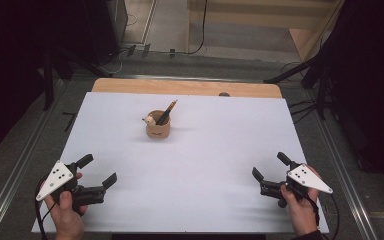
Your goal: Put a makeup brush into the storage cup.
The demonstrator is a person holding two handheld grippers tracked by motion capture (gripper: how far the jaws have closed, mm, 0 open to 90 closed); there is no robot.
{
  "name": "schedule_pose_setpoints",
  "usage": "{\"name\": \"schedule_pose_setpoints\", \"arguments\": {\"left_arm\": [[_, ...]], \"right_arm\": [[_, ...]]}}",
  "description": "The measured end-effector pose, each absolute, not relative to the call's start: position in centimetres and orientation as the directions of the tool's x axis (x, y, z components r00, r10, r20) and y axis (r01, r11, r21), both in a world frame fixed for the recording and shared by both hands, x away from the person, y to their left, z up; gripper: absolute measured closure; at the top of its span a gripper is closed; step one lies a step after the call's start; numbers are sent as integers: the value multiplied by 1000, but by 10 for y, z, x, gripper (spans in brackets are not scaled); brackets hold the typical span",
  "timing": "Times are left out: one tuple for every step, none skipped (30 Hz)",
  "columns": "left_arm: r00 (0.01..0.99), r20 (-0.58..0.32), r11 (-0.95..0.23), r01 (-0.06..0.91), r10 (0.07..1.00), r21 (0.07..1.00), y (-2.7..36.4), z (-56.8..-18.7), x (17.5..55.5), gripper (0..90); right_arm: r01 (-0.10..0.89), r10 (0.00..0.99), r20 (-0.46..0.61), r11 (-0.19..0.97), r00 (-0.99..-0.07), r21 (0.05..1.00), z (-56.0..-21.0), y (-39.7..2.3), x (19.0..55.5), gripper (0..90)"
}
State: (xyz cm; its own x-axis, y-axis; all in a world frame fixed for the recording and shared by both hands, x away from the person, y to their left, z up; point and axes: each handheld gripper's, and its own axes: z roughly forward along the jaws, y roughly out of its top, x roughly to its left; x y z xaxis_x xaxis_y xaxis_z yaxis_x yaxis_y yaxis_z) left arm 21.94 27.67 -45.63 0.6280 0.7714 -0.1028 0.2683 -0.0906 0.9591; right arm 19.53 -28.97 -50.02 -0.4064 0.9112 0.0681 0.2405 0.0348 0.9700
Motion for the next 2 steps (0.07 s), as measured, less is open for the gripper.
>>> {"name": "schedule_pose_setpoints", "arguments": {"left_arm": [[625, -105, -87, 269, 773, 959, 277, -456, 220, 0], [624, -107, -85, 270, 774, 959, 277, -456, 220, 0]], "right_arm": [[239, 912, 65, 38, -406, 970, -500, -289, 195, 0], [238, 912, 63, 39, -406, 970, -500, -289, 195, 0]]}}
